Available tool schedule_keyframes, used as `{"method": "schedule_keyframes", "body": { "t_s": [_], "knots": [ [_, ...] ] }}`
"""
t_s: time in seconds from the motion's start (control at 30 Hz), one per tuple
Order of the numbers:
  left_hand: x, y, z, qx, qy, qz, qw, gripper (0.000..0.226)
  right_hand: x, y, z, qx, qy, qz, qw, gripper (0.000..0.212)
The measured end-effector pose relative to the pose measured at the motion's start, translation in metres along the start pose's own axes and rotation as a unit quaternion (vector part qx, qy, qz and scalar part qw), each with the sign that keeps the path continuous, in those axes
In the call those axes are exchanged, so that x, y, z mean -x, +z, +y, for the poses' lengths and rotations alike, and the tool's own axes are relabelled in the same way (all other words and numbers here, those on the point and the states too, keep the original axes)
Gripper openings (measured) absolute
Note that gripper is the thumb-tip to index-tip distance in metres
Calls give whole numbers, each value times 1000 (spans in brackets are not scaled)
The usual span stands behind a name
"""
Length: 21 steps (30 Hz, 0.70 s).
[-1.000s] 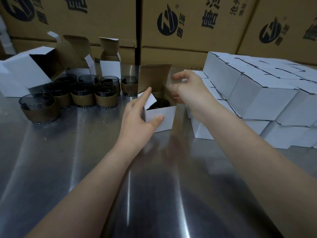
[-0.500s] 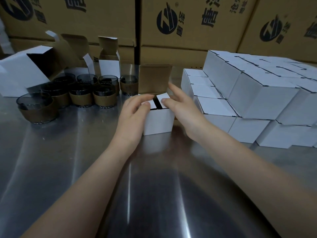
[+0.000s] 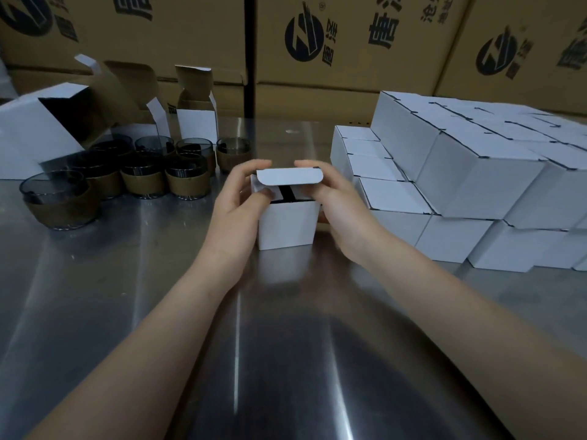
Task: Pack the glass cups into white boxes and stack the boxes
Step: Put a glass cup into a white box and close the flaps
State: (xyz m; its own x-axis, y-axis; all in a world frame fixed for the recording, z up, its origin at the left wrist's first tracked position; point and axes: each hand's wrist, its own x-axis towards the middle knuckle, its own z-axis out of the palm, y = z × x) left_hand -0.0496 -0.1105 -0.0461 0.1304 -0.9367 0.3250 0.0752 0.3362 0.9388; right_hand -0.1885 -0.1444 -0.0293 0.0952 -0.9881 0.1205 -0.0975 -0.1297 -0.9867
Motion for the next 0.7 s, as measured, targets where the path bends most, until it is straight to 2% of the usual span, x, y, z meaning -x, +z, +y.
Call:
{"method": "schedule_keyframes", "body": {
  "t_s": [0.2, 0.33, 0.47, 0.63, 0.7],
  "knots": [
    [-1, 0, -4, 7, -25, 13, 1000, 16, 0, 1, -1, -24, 32, 15, 999, 32],
    [-3, -2, -4, 12, -48, 27, 998, 21, -1, 2, -1, -36, 48, 12, 998, 23],
    [-4, -3, -2, 57, -69, 48, 995, 26, -2, 1, 3, -24, 33, -6, 999, 27],
    [0, -5, -6, 17, -59, 4, 998, 4, 3, 0, 4, -18, 1, -46, 999, 36],
    [3, -6, -6, -21, -39, -26, 999, 15, 4, 1, 3, -14, -3, -58, 998, 33]
  ]
}}
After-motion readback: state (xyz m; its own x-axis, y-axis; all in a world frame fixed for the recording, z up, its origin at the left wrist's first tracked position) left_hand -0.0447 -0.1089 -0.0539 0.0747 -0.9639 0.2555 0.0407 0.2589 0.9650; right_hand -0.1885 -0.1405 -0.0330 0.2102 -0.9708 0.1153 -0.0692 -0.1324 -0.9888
